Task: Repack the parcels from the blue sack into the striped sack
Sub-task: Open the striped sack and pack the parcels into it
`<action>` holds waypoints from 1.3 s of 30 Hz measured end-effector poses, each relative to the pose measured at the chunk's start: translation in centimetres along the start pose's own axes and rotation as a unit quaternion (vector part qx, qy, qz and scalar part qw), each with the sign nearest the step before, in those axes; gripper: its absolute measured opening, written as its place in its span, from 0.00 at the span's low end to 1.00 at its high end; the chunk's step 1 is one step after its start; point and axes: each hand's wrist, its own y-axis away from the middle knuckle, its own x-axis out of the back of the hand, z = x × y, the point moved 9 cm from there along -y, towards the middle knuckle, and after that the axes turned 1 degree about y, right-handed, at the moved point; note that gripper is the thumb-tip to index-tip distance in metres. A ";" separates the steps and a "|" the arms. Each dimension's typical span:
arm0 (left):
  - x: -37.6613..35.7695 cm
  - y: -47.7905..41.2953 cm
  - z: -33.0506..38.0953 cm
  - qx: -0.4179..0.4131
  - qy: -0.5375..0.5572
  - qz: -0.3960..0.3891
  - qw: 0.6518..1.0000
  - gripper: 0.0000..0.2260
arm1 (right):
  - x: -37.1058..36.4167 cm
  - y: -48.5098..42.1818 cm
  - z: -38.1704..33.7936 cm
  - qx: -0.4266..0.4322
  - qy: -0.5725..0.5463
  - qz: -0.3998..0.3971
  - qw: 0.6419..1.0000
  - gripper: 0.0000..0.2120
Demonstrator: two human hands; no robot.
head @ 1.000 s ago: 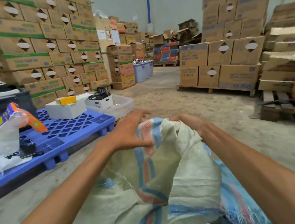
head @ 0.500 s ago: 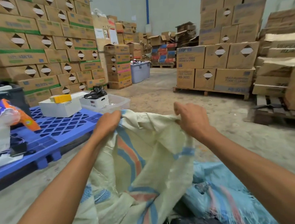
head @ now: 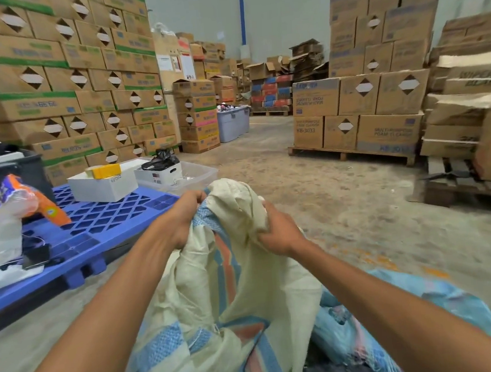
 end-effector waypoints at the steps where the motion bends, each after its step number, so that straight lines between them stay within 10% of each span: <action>1: 0.4 -0.1 -0.1 0.000 -0.011 0.005 1.000 0.12 | 1.0 -0.2 0.1 0.006 0.013 0.067 0.998 0.22; 5: 4.6 -0.9 0.3 -0.049 -0.169 0.104 0.979 0.08 | 3.8 -0.7 2.3 -0.085 -0.049 0.071 0.993 0.10; 9: 7.8 -0.8 1.8 -0.166 -0.475 0.265 0.822 0.20 | 4.0 3.1 2.1 -0.206 -0.310 -0.167 0.913 0.22; 14: 3.0 1.4 3.0 -0.408 -0.443 0.125 0.789 0.24 | 4.0 4.2 0.5 -0.213 -0.433 -0.207 0.851 0.30; 17: -2.7 3.8 2.6 -0.526 -0.519 0.031 0.673 0.33 | 3.0 2.9 1.9 -0.246 -0.442 -0.191 0.841 0.10; 19: -5.3 3.3 1.4 -0.512 -0.583 0.031 0.630 0.15 | 2.5 1.8 1.6 -0.230 -0.440 -0.208 0.843 0.07; 20: -5.8 2.5 1.1 -0.490 -0.581 0.031 0.649 0.04 | 2.2 1.3 1.8 -0.222 -0.431 -0.215 0.848 0.09; 24: -2.9 -0.4 1.7 -0.366 -0.503 0.141 0.771 0.12 | 3.2 1.2 0.6 -0.112 -0.276 -0.197 0.934 0.20; 27: 0.1 -1.8 2.3 -0.239 -0.443 0.218 0.836 0.08 | 4.4 1.2 -1.1 0.061 0.035 -0.083 0.994 0.41; 30: 1.6 -2.7 2.4 -0.176 -0.321 0.233 0.901 0.16 | 4.7 3.2 -4.9 0.265 0.394 0.171 0.864 0.27; 32: 2.4 -2.9 2.2 -0.152 -0.239 0.227 0.932 0.18 | 4.4 3.2 -4.7 0.235 0.422 0.191 0.855 0.22; 35: 2.3 -2.4 1.6 -0.129 -0.168 0.182 0.960 0.18 | 4.0 2.0 -1.7 0.065 0.333 0.129 0.932 0.21; 39: -0.2 -0.4 1.1 -0.101 -0.150 0.045 0.982 0.07 | 2.5 1.2 0.7 -0.053 0.167 0.077 0.982 0.53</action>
